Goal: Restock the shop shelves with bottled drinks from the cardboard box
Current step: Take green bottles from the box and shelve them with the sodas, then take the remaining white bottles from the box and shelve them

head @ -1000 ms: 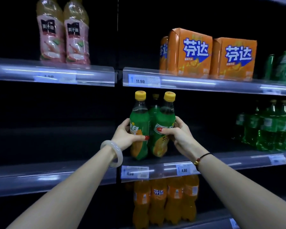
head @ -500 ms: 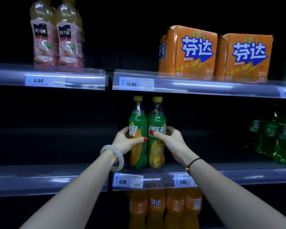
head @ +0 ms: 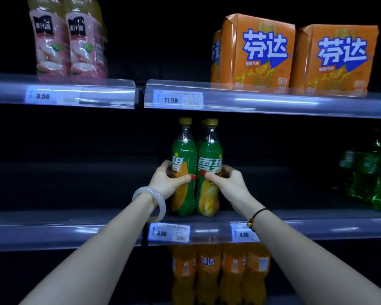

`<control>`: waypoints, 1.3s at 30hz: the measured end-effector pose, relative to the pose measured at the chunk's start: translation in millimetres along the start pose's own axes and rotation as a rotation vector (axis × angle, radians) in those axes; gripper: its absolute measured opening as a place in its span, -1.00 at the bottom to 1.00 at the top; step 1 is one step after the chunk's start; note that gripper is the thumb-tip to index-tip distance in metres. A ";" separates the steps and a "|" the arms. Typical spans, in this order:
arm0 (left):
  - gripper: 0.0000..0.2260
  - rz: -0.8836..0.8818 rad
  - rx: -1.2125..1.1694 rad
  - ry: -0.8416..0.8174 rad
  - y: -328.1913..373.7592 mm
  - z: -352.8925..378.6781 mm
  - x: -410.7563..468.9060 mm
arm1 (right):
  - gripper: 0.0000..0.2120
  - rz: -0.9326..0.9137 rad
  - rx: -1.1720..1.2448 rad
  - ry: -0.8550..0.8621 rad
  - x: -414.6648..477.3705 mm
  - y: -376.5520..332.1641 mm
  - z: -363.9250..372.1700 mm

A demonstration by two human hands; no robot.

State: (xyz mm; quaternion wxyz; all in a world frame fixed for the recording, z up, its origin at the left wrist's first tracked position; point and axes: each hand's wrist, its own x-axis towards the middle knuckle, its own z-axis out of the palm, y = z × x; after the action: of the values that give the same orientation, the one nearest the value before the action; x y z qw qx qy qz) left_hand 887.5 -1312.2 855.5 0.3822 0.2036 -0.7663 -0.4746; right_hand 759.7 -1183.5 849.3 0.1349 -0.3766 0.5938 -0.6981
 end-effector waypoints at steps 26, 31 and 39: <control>-0.71 -0.241 0.474 0.083 -13.6 -102.1 -126.9 | -0.88 0.086 -0.656 -0.371 -76.7 -29.0 49.9; -0.71 -0.371 0.583 0.144 -35.1 -173.7 -190.1 | -0.83 0.004 -0.667 -0.588 -110.0 3.9 146.9; -0.77 -0.613 0.683 0.331 -67.8 -327.8 -320.4 | -0.76 -0.052 -0.661 -0.931 -202.6 13.8 330.3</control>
State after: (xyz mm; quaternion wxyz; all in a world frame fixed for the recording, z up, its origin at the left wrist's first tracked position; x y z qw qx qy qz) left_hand 1339.7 -1315.0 754.3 0.2526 0.6065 -0.7119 -0.2480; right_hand 1120.4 -1298.6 766.0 0.2402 -0.6810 0.6492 -0.2389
